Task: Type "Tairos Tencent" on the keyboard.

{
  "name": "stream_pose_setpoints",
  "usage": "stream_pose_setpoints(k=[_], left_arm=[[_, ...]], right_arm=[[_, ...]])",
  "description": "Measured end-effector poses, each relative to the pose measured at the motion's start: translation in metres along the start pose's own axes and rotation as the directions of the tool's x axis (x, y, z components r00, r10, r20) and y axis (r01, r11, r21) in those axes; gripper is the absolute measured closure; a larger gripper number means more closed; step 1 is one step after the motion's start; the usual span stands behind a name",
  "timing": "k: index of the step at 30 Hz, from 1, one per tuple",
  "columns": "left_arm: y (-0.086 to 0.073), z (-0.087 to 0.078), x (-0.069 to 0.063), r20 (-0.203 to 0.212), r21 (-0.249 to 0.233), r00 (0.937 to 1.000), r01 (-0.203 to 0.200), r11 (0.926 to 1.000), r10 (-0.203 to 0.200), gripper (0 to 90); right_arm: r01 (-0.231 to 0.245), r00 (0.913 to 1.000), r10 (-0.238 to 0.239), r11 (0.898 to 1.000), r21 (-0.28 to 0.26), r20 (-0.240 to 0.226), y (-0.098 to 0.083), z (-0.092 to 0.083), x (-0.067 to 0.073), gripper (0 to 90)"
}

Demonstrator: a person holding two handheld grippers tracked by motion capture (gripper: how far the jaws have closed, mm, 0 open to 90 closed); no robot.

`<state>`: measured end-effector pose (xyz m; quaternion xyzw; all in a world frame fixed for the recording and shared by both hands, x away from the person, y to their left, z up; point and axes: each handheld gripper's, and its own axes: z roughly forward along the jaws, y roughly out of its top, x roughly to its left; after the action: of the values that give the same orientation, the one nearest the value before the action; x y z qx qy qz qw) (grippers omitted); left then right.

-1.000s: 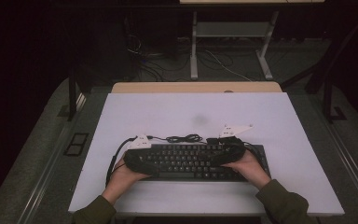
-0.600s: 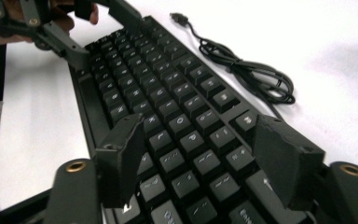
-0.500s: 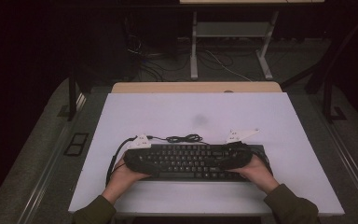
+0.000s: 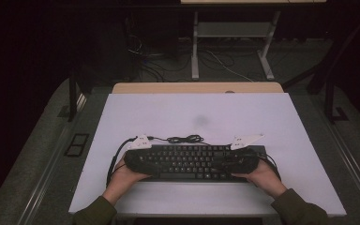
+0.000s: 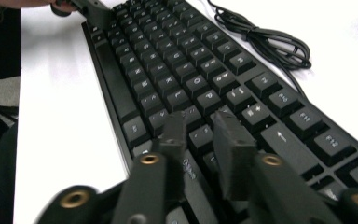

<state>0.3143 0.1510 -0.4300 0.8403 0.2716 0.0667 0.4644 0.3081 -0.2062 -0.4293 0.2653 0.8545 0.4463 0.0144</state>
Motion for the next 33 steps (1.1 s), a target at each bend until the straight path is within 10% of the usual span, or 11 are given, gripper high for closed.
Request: stream_pose_setpoints(k=[5, 33], left_arm=[[0.0003, 0.0001, -0.0002, -0.002, 0.001, 1.0, -0.004, 1.0, 0.004, 21.6], [0.0023, 0.0014, -0.0009, -0.006, 0.001, 0.9999, -0.011, 0.9999, 0.011, 21.6]], right_arm=[[0.006, 1.0, -0.006, 1.0, 0.015, -0.006, -0.0027, -0.0033, 0.001, 88.9], [0.022, 0.9998, -0.022, 0.996, 0.092, -0.004, -0.0107, 0.0037, 0.0008, 89.3]])
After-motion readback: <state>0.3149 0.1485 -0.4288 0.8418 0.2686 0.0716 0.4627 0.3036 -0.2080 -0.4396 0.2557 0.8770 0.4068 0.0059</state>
